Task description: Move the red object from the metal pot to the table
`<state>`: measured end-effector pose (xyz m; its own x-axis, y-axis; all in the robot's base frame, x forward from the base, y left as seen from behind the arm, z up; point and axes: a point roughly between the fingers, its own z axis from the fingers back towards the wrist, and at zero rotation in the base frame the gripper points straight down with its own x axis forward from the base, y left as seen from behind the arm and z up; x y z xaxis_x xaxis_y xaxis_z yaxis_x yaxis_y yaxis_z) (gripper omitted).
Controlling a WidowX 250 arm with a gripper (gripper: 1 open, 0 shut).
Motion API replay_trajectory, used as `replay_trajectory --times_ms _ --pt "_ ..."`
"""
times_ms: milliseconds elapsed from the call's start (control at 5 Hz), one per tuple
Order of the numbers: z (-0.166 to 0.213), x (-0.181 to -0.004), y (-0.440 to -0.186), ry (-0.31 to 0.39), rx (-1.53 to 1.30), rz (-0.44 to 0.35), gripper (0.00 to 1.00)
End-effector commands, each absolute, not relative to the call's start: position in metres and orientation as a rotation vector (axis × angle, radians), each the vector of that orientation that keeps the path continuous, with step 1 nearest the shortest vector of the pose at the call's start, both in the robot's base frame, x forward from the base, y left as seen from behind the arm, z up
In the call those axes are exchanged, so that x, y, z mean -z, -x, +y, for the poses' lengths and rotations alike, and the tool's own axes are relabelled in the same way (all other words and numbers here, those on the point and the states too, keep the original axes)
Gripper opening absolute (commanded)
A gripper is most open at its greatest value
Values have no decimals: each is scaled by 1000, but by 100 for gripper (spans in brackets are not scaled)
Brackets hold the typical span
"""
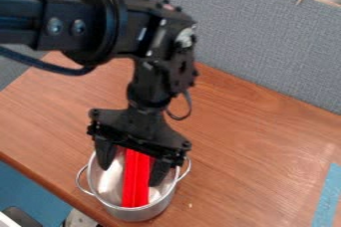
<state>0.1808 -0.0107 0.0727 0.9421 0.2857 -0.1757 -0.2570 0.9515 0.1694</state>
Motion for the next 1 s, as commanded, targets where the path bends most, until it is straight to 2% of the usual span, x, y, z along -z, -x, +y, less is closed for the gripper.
replay_trajectory --times_ms 0,200,600,800 --pt "-2 -74 -188 -131 -373 216 100" --pt "-1 -77 -192 -121 -448 239 100" --pt "27 18 -207 -151 -426 244 100" --pt "37 51 -219 -145 -400 245 0"
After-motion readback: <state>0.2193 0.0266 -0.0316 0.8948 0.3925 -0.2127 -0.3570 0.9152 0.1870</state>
